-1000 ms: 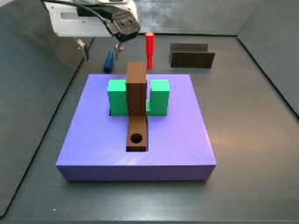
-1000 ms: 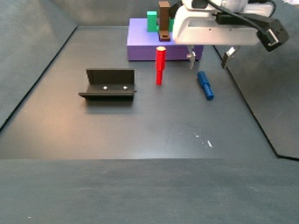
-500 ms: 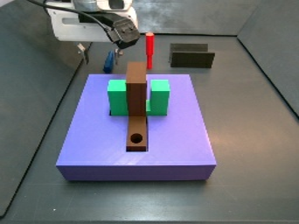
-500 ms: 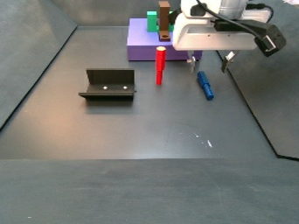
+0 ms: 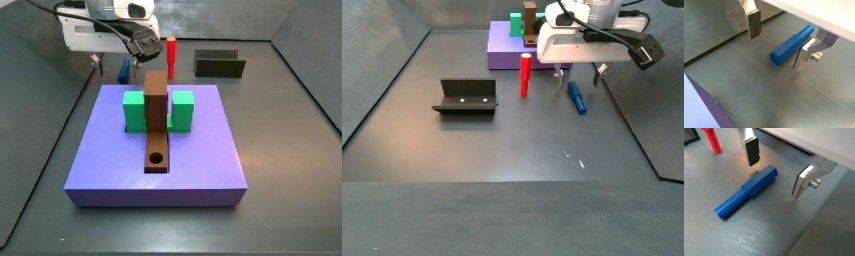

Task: Pick up the blue object. Move up. Place the blue object on the fixture. Regrasp the blue object. Move to above the board. Insert the blue object.
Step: Pick up the blue object.

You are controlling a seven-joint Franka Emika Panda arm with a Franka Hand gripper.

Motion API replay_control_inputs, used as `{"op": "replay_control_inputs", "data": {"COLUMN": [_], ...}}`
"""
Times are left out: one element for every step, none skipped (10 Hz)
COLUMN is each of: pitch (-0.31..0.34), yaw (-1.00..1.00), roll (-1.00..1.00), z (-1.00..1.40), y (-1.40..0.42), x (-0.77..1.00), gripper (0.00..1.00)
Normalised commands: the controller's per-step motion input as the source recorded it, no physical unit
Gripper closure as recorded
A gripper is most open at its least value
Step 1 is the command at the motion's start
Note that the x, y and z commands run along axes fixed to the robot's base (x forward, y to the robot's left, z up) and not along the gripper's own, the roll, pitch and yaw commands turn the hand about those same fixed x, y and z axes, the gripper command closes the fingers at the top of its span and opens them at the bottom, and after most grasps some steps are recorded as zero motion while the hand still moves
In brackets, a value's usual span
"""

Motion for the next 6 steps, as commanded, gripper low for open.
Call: {"op": "replay_control_inputs", "data": {"pitch": [-0.003,-0.007,-0.019,-0.001,0.000,-0.007], "yaw": [0.00,0.00,0.00,0.00,0.00,0.00], "roll": [0.13,0.12,0.11,0.11,0.11,0.08], "z": [-0.11,-0.12,-0.19,-0.10,-0.07,-0.09], "y": [-0.03,-0.03,-0.07,-0.02,0.00,0.00], "x": [0.00,0.00,0.00,0.01,0.05,0.10], "gripper": [0.00,0.00,0.00,0.00,0.00,0.00]}}
